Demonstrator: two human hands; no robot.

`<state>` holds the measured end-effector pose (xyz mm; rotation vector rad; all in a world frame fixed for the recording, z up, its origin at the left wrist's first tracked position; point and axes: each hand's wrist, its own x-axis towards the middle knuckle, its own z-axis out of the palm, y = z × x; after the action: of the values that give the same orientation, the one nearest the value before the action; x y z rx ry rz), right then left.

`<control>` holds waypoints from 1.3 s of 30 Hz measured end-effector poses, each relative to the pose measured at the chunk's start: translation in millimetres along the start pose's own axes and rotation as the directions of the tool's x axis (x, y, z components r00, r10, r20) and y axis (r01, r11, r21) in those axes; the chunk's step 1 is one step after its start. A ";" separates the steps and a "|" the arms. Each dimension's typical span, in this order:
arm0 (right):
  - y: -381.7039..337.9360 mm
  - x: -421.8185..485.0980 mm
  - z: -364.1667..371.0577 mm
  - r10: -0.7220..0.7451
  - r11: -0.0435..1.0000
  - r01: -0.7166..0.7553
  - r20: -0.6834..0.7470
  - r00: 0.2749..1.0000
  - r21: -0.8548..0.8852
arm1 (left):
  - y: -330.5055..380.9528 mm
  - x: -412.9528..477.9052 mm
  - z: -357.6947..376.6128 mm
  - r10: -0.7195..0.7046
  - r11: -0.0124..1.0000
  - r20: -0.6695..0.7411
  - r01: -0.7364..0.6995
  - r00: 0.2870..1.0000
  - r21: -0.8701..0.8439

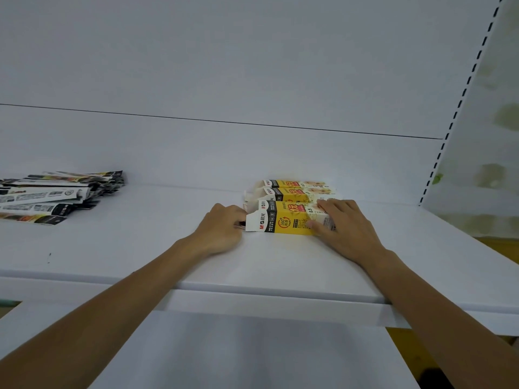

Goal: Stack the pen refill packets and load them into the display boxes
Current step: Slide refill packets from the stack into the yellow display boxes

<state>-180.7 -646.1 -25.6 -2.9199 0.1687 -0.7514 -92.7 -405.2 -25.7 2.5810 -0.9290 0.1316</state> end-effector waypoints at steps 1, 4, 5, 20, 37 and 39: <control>0.0 0.0 0.2 0.002 1.000 -0.002 0.001 1.000 -0.003 | -0.3 0.2 0.5 0.010 1.000 0.006 -0.011 1.000 0.008; -0.6 0.1 0.6 0.024 1.000 -0.024 0.000 1.000 0.020 | -0.5 -3.4 0.5 0.030 0.997 -0.008 -0.031 1.000 -0.064; -0.9 0.4 0.4 0.031 0.999 -0.031 0.001 1.000 0.026 | -0.6 -5.2 -0.5 0.033 0.995 -0.020 -0.034 0.999 -0.094; -63.8 36.7 -1.4 -0.038 0.998 0.030 -0.157 0.987 -0.059 | -64.7 -39.3 -39.8 -0.054 0.996 -0.238 0.036 0.970 -0.077; -387.5 123.7 46.1 -0.343 0.886 0.402 -0.257 0.903 0.230 | -301.0 -160.1 -177.3 -0.356 0.934 -0.382 0.339 0.853 -0.113; -411.1 130.5 60.5 -0.359 0.896 0.392 -0.178 0.916 0.209 | -336.1 -167.1 -190.5 -0.377 0.926 -0.386 0.348 0.842 -0.145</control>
<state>-5.8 -253.1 43.2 -2.6937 -0.4622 -0.9466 -2.3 5.0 1.8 2.4707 -0.2778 0.4993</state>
